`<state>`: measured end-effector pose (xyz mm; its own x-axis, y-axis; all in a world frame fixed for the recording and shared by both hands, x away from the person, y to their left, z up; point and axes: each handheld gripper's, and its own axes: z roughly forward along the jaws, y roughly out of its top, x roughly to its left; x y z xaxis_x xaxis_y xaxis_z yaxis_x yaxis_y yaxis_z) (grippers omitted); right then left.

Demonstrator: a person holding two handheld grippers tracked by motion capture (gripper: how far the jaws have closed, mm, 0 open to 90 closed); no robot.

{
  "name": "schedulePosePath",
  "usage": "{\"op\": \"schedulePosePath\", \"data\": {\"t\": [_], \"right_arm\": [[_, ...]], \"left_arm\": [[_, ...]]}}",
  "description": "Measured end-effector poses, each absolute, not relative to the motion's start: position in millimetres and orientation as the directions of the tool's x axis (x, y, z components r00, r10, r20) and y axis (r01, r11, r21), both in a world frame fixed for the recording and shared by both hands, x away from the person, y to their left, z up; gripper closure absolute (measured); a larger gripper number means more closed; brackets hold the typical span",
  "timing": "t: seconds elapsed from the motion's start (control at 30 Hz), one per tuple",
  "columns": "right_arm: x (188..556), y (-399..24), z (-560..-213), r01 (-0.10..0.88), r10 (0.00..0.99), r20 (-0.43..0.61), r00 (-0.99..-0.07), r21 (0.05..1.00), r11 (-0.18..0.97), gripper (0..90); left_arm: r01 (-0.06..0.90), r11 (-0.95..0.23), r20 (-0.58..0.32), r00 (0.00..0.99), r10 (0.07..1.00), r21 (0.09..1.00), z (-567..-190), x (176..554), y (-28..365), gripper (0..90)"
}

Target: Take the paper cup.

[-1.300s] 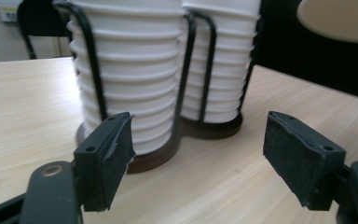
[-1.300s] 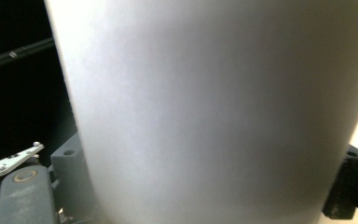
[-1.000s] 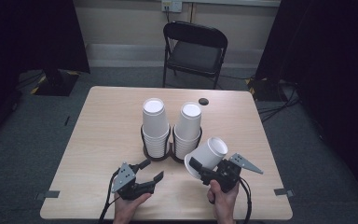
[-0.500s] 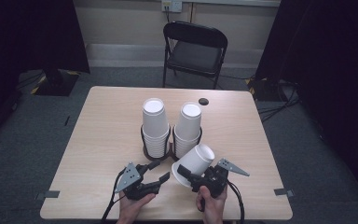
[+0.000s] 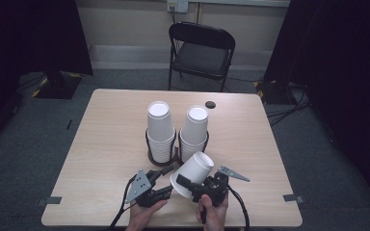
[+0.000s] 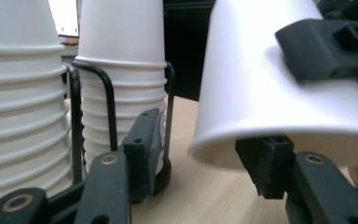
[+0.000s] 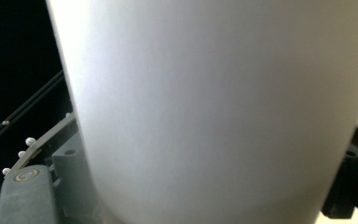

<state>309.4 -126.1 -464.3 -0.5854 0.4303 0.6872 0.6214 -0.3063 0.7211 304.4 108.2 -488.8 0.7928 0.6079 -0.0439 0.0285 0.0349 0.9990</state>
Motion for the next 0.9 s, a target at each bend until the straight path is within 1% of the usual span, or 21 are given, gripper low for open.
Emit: {"op": "schedulePosePath", "data": {"t": [0.13,0.2,0.3,0.4,0.43,0.5,0.53,0.57,0.67,0.7,0.9], "right_arm": [[309.6,-122.1,-466.4,0.643,0.407,0.704,-0.582,0.705,-0.299,14.3],[309.1,-119.9,-466.9,0.661,0.404,0.715,-0.57,0.692,-0.291,14.3],[309.1,-119.0,-467.6,0.675,0.389,0.726,-0.568,0.681,-0.285,14.3],[309.3,-117.0,-468.3,0.693,0.362,0.74,-0.567,0.666,-0.275,14.3],[309.3,-117.0,-468.3,0.693,0.362,0.74,-0.567,0.666,-0.275,14.3],[310.9,-114.2,-469.1,0.715,0.354,0.752,-0.556,0.65,-0.257,14.2],[311.8,-113.5,-469.8,0.724,0.352,0.756,-0.552,0.644,-0.248,13.7],[312.4,-112.9,-470.6,0.725,0.357,0.754,-0.551,0.644,-0.244,13.2],[312.5,-114.0,-470.7,0.727,0.359,0.76,-0.542,0.638,-0.253,11.8],[312.8,-115.0,-470.5,0.721,0.358,0.756,-0.549,0.644,-0.255,11.6],[311.7,-117.6,-467.0,0.689,0.397,0.728,-0.559,0.674,-0.266,10.1]], "left_arm": [[0.006,0.052,-0.036,0.791,0.611,0.999,-491.5,305.7,105.4,55.5],[-0.034,0.041,0.0,0.778,0.628,0.999,-491.5,304.9,104.8,56.6],[-0.051,0.03,0.02,0.77,0.638,0.998,-491.0,304.2,104.3,58.5],[-0.065,0.018,0.038,0.766,0.642,0.998,-490.4,303.2,101.9,64.1],[-0.071,0.012,0.047,0.763,0.644,0.997,-490.4,302.2,101.2,64.1],[-0.066,0.018,0.039,0.764,0.644,0.998,-489.4,300.8,100.1,71.5],[-0.065,-0.004,0.051,0.751,0.659,0.998,-488.7,299.8,99.0,74.6],[-0.063,-0.015,0.057,0.743,0.667,0.998,-488.7,299.6,98.5,76.2],[-0.048,-0.002,0.037,0.756,0.653,0.999,-489.9,301.7,100.0,82.1],[-0.043,-0.006,0.037,0.759,0.651,0.999,-490.4,302.0,100.6,83.4],[-0.027,-0.012,0.028,0.767,0.641,1.0,-488.5,301.6,100.3,84.7]]}}
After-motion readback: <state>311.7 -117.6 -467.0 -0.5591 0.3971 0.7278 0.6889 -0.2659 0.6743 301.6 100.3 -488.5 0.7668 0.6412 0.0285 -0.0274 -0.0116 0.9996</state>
